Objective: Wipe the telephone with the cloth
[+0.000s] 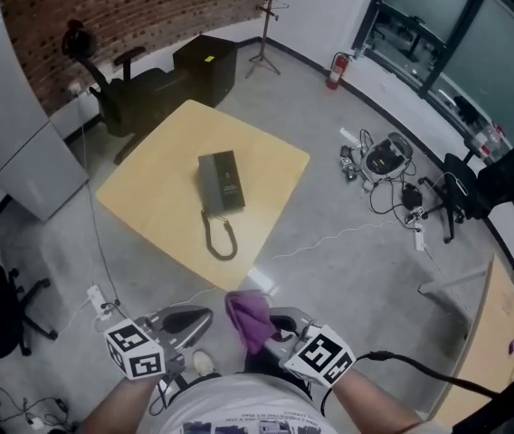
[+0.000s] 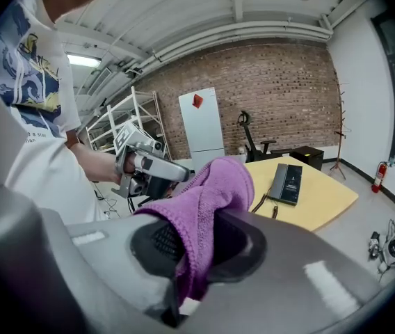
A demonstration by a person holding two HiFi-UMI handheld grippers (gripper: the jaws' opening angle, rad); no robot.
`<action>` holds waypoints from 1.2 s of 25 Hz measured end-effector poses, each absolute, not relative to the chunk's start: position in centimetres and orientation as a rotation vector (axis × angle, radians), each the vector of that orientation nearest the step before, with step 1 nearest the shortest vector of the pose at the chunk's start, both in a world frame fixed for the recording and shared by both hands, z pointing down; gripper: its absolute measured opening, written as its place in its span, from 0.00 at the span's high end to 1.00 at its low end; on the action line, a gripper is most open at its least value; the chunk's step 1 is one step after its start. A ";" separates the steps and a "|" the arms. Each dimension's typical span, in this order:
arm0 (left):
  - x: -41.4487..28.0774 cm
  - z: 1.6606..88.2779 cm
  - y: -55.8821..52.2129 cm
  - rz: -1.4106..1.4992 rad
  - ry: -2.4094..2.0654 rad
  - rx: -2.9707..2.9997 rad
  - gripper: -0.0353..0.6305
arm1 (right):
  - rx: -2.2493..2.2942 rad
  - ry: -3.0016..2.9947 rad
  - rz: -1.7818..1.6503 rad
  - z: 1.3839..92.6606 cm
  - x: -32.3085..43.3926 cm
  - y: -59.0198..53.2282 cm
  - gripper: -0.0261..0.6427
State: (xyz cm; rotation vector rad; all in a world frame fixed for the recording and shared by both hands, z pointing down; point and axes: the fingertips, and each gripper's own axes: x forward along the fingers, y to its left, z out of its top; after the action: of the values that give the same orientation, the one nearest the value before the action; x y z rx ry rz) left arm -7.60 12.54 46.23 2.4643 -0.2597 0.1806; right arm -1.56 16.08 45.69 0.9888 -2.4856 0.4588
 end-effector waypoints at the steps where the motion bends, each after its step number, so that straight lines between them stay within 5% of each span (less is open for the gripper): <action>1: -6.6 46.1 11.7 0.185 -0.282 2.466 0.94 | 0.977 -2.496 0.448 45.7 -0.5 15.1 0.90; 13: 0.1 45.2 1.5 0.227 -0.591 2.435 0.94 | 0.813 -2.579 0.374 45.7 9.7 4.3 0.90; 30: -4.0 56.7 -13.8 0.313 -0.572 2.200 0.77 | 1.021 -2.462 0.589 47.7 7.4 -0.7 0.90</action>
State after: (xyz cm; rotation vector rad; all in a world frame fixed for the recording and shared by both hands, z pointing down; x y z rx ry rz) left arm -4.00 -13.81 56.75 2.1997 -0.5722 0.3134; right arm 7.43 -0.72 47.71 1.0211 -2.4621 0.5887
